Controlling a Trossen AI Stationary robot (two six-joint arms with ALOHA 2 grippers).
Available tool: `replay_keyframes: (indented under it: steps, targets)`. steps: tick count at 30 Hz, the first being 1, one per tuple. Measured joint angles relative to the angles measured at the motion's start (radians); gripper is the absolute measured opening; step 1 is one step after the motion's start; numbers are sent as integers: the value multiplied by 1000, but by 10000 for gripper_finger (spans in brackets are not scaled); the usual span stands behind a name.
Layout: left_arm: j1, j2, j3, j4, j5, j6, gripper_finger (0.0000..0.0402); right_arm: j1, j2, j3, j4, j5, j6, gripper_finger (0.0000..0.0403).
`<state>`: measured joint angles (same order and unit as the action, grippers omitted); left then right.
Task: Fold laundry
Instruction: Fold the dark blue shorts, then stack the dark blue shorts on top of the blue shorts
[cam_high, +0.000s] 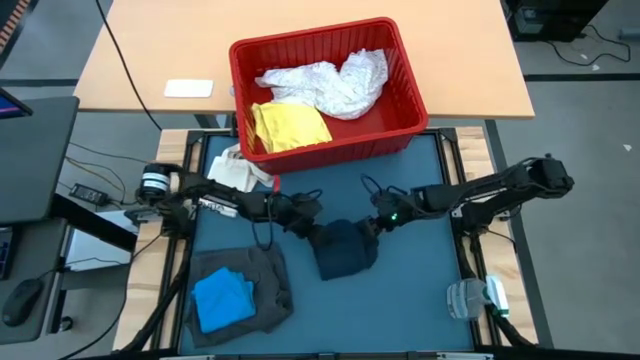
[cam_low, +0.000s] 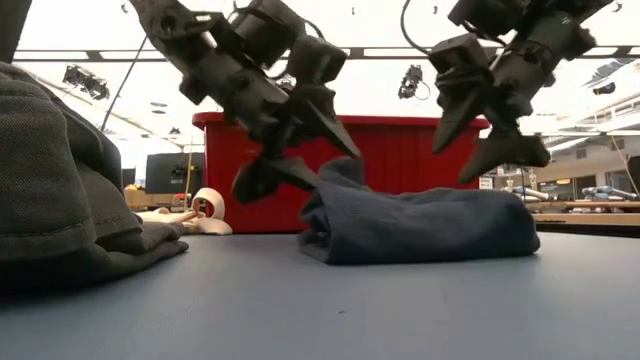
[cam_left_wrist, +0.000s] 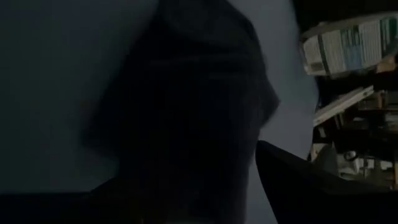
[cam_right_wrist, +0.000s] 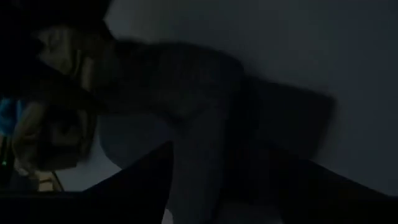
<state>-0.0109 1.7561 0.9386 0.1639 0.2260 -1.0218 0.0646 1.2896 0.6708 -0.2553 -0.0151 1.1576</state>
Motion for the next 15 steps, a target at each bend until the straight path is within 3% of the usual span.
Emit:
replay_keyframes:
  steps: [10,15]
  targets:
    - [-32,-122,1,-323,-80,9,236,65,4,0,-111,30,-49,259]
    - [-112,-183,1,-377,-149,-69,236,35,7,0,-114,-41,-77,300]
